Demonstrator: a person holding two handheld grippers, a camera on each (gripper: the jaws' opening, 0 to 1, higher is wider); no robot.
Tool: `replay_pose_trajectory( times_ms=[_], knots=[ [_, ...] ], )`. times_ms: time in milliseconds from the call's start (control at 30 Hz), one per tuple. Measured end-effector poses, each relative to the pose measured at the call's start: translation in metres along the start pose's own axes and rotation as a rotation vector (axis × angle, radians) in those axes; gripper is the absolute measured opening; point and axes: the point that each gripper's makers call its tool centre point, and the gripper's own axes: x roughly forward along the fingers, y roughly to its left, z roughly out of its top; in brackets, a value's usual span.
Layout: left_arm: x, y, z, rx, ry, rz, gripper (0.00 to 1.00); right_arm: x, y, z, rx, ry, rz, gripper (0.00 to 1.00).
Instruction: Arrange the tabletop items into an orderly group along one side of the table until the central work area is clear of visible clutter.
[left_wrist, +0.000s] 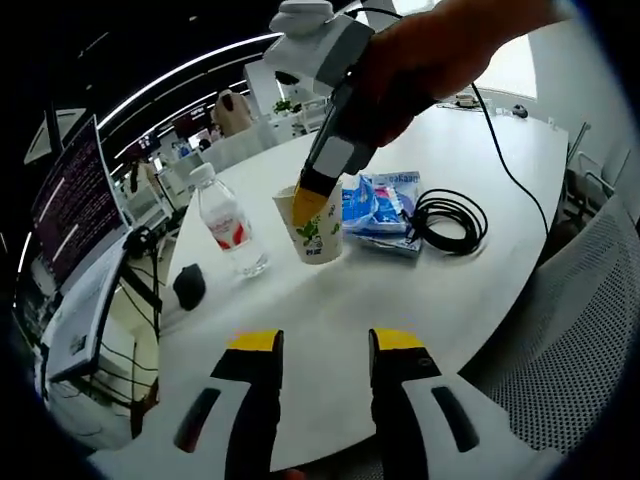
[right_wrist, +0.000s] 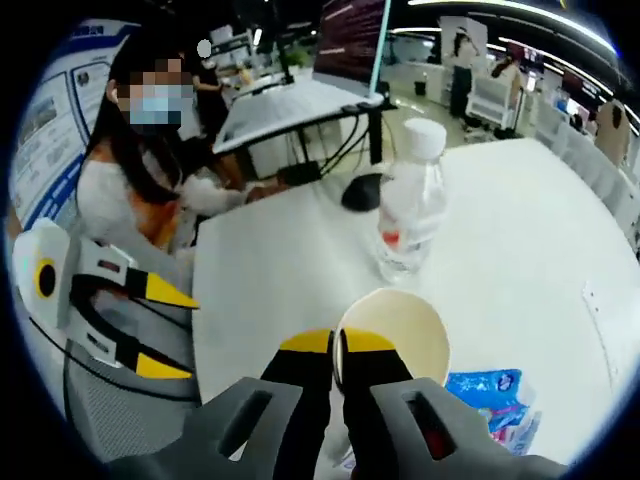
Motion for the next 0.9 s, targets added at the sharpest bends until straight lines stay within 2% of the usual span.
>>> replay_pose_trajectory(
  times_ms=[133, 367, 400, 467, 500, 600, 667, 900],
  knots=[
    [0.0, -0.002, 0.002, 0.015, -0.007, -0.001, 0.34, 0.01, -0.007, 0.003, -0.013, 0.006, -0.011, 0.0],
    [-0.001, 0.004, 0.0, -0.015, -0.004, 0.016, 0.34, 0.028, -0.015, 0.006, -0.071, 0.037, -0.036, 0.0],
    [-0.001, 0.004, -0.001, -0.015, -0.003, 0.016, 0.34, 0.03, -0.018, 0.005, -0.1, 0.053, -0.045, 0.0],
    [-0.001, 0.004, 0.0, -0.014, -0.004, 0.019, 0.34, 0.035, -0.026, -0.003, -0.243, 0.13, -0.071, 0.0],
    [-0.001, 0.004, 0.0, -0.014, -0.004, 0.018, 0.34, 0.037, -0.026, -0.006, -0.268, 0.147, -0.071, 0.0],
    [-0.001, 0.003, 0.0, -0.012, -0.004, 0.02, 0.34, 0.044, -0.028, -0.004, -0.267, 0.144, -0.064, 0.0],
    [-0.001, 0.003, 0.0, -0.009, -0.006, 0.022, 0.34, 0.047, -0.035, -0.001, -0.308, 0.15, -0.08, 0.0],
    [-0.002, 0.003, 0.001, -0.002, -0.009, 0.021, 0.33, 0.05, -0.051, 0.009, -0.273, 0.134, -0.095, 0.0]
  ],
)
